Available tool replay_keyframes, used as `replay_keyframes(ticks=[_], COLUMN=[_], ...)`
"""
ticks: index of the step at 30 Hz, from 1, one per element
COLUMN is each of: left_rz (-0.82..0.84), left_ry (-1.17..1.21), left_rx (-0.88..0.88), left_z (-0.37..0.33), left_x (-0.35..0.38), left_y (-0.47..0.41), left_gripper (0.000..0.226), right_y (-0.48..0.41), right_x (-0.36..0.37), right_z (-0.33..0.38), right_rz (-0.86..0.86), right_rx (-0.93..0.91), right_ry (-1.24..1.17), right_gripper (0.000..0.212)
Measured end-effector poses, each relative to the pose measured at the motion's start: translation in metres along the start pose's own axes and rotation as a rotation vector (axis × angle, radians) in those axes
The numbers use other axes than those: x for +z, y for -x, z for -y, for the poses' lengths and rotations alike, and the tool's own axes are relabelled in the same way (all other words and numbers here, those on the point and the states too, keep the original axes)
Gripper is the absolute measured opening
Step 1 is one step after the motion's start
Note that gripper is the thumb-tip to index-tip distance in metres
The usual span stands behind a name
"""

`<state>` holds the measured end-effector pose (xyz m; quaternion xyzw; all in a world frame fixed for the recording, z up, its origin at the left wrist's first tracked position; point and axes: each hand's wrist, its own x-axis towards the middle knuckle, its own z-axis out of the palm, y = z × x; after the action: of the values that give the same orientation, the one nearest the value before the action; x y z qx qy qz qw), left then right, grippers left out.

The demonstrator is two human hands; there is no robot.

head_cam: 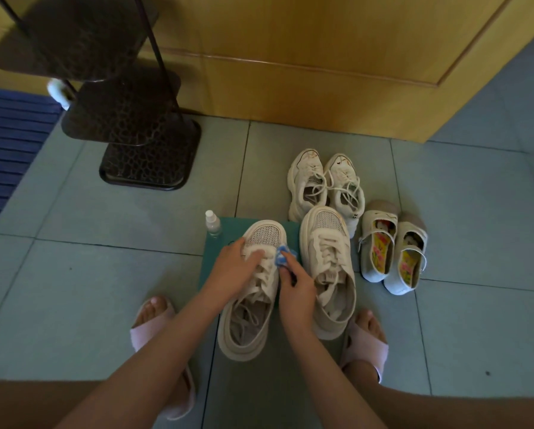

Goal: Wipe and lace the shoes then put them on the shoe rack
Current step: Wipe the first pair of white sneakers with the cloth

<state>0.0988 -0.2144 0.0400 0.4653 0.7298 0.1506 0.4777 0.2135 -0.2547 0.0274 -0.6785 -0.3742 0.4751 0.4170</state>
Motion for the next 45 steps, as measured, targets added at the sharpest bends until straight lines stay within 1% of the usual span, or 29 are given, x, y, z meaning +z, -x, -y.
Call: replay_keyframes(ticks=[3,5,8,10,16,18,20,23,26,29,32,35,39,43,45], left_rz=[0.018,0.009,-0.039,-0.069,-0.142,-0.173,-0.200,-0.200,-0.218,-0.237,-0.220,-0.207,-0.145,-0.097,-0.092], left_ry=[-0.025,-0.072,-0.121,-0.111,-0.170,-0.196,-0.213,-0.221,-0.161,-0.061,0.033,0.115,0.181,0.212,0.215], left_rx=[-0.008,0.013,0.058,0.040,0.016,0.032,0.058,0.069,0.095,0.105,0.093,0.090,0.103,0.094,0.093], left_z=[0.008,0.013,0.014,0.013,0.009,0.009,0.010,0.016,0.024,0.028,0.034,0.041,0.045,0.048,0.049], left_x=[0.008,0.015,0.019,0.019,0.029,0.032,0.029,0.021,0.019,0.016,0.010,0.002,-0.009,-0.017,-0.019], left_y=[0.029,0.042,0.045,0.045,0.049,0.050,0.050,0.049,0.049,0.049,0.048,0.048,0.047,0.047,0.046], left_gripper=[0.092,0.100,0.098,0.097,0.100,0.095,0.085,0.080,0.078,0.075,0.072,0.067,0.064,0.063,0.063], right_y=[0.001,0.000,-0.004,-0.007,-0.006,-0.008,-0.008,-0.007,-0.004,0.012,0.035,0.053,0.068,0.085,0.089], right_x=[-0.001,-0.004,-0.009,-0.013,-0.013,-0.011,-0.008,-0.004,-0.004,-0.007,-0.005,0.000,0.000,-0.006,-0.012], right_z=[0.001,-0.002,-0.003,-0.003,-0.008,-0.012,-0.013,-0.010,-0.009,-0.013,-0.024,-0.029,-0.027,-0.034,-0.031], right_rz=[0.022,0.043,0.109,0.153,0.182,0.175,0.177,0.129,0.072,0.053,0.049,0.035,0.034,0.081,0.115], right_rx=[0.006,0.021,0.048,0.063,0.044,0.022,-0.001,0.002,-0.002,-0.015,-0.030,-0.047,-0.068,-0.073,-0.044], right_ry=[-0.061,-0.066,-0.085,-0.078,-0.066,-0.046,-0.053,-0.096,-0.092,-0.077,-0.061,-0.063,-0.050,-0.010,-0.012], right_gripper=[0.037,0.036,0.037,0.038,0.042,0.041,0.040,0.038,0.034,0.032,0.038,0.037,0.040,0.036,0.035])
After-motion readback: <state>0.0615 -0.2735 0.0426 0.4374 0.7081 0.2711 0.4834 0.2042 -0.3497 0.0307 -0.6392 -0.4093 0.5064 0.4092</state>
